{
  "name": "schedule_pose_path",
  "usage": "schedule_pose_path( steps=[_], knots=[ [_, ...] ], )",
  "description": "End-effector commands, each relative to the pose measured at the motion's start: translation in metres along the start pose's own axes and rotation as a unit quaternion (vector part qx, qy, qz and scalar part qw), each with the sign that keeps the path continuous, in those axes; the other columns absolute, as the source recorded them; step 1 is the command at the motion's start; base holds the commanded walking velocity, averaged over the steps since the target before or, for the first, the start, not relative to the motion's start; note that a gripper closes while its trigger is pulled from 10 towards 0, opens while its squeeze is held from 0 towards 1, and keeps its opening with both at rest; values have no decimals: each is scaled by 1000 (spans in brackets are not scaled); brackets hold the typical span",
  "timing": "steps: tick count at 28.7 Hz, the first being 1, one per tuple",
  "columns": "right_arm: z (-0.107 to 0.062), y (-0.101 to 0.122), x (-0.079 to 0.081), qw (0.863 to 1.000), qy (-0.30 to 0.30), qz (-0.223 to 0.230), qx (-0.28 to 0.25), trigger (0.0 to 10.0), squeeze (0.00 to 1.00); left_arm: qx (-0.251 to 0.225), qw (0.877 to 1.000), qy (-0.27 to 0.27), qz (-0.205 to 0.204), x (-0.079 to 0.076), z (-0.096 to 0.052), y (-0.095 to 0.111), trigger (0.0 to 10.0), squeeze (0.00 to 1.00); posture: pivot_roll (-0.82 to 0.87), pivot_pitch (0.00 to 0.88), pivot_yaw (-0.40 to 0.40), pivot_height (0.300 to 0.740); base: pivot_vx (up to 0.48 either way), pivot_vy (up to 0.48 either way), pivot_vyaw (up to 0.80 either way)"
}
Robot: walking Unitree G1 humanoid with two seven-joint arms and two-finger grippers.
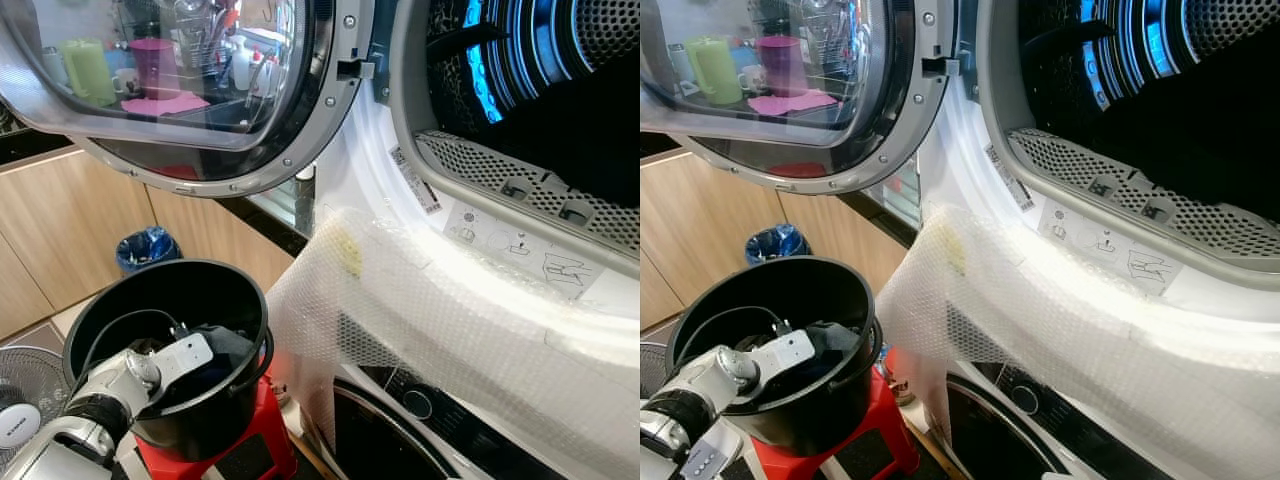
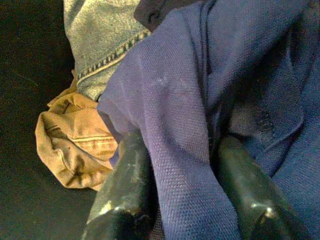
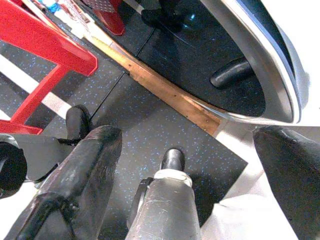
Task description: Clothes washing
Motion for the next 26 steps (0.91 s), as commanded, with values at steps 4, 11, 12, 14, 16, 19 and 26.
schedule_pose_path(
  steps=[4,11,12,14,16,19,26],
  knots=[
    [0,-2,0,1000,-3,-2,5,10000,0,8,1000,-10,-27,-8,3,-9,0,0,189,93,-59,740,0,0,0],
    [0,-1,2,1000,-1,-3,4,10000,0,-3,998,17,-56,5,-3,-9,0,0,193,92,-60,740,0,0,0],
    [0,-1,2,1000,0,-3,3,10000,0,-6,998,23,-63,9,-4,-9,0,0,196,91,-62,740,0,0,0],
    [0,1,2,1000,0,0,1,10000,0,-10,997,29,-70,12,-6,-9,0,0,196,91,-62,740,0,0,0],
    [1,2,2,1000,0,3,-1,10000,0,-20,995,39,-87,20,-11,-8,0,0,196,91,-62,740,0,0,0],
    [1,3,3,1000,2,5,-2,10000,0,-43,991,41,-117,26,-17,-4,0,0,202,89,-67,740,0,0,0],
    [1,5,4,1000,5,9,-4,10000,0,-109,978,35,-176,39,-34,14,0,0,212,88,-70,740,0,0,0]
  ],
)
Point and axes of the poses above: a point about 5 cm out from each wrist's last joint towards the gripper, its own z axis pointing out of the wrist towards the gripper, its own y axis along the axis of the wrist's last joint, x = y × z, the point moved 3 cm from there along z, pointing out of the wrist towards the gripper, and after that the axes turned 7 degrees about z, right-handed, at the moved point
